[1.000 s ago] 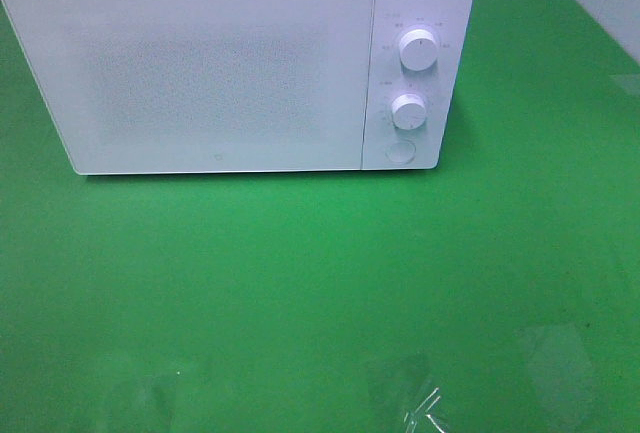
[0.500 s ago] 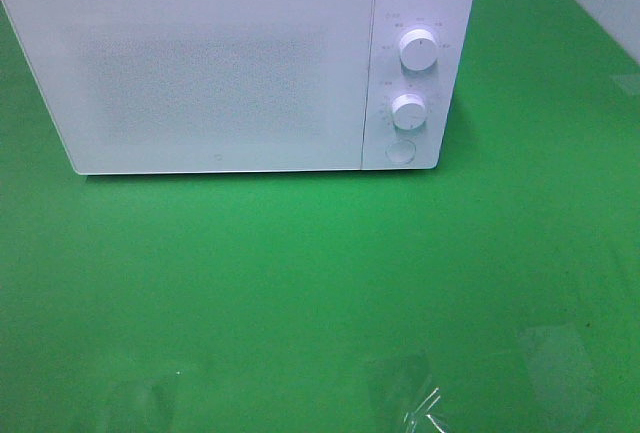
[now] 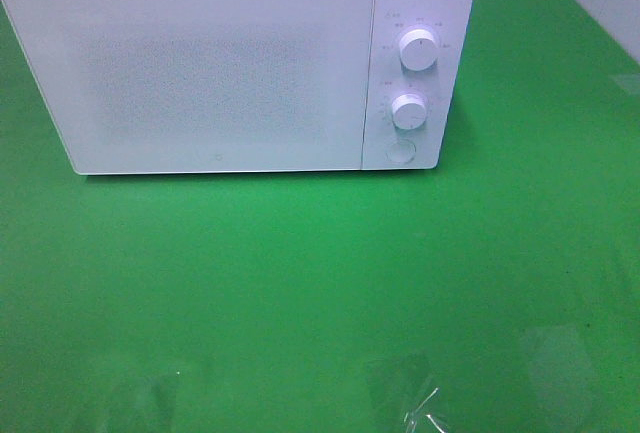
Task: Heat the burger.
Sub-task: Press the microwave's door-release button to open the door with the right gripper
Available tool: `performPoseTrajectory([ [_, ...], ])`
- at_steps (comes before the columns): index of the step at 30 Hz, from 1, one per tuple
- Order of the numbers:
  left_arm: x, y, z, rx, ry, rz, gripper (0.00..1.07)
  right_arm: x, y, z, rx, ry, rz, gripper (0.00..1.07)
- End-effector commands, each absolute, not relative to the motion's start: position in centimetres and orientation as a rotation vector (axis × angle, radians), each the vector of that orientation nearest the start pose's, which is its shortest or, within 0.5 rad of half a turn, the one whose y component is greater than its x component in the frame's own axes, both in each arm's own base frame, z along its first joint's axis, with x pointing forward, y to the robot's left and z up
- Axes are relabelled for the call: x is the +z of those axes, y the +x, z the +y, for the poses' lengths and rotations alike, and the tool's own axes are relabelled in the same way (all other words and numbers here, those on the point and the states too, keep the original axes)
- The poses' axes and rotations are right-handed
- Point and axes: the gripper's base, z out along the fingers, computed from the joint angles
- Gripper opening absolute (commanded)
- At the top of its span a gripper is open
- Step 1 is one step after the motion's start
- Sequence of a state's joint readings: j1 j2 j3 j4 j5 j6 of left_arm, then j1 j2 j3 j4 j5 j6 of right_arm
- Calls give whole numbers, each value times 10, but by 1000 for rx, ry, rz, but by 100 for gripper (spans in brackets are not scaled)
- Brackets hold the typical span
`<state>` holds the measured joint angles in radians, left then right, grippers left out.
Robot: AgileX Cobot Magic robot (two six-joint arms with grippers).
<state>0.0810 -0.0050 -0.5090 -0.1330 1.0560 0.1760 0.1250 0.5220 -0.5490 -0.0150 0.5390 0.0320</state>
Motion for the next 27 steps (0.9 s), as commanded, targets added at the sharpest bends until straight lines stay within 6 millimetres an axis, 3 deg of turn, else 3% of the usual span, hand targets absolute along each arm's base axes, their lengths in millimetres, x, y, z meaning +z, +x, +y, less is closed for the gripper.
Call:
performPoseTrajectory([
  [1, 280, -8, -11, 4, 94, 1988, 100, 309, 113, 13, 69, -112, 1980, 76],
  [5, 280, -8, -11, 4, 94, 1988, 100, 302, 123, 14, 72, -112, 1960, 76],
  [11, 280, -8, -11, 4, 94, 1988, 100, 282, 138, 17, 84, -109, 1792, 76],
  [16, 280, -8, -11, 4, 94, 1988, 100, 272, 144, 17, 85, -111, 1772, 76],
  [27, 280, -8, -11, 4, 94, 1988, 100, 245, 183, 23, 88, -119, 1715, 76],
])
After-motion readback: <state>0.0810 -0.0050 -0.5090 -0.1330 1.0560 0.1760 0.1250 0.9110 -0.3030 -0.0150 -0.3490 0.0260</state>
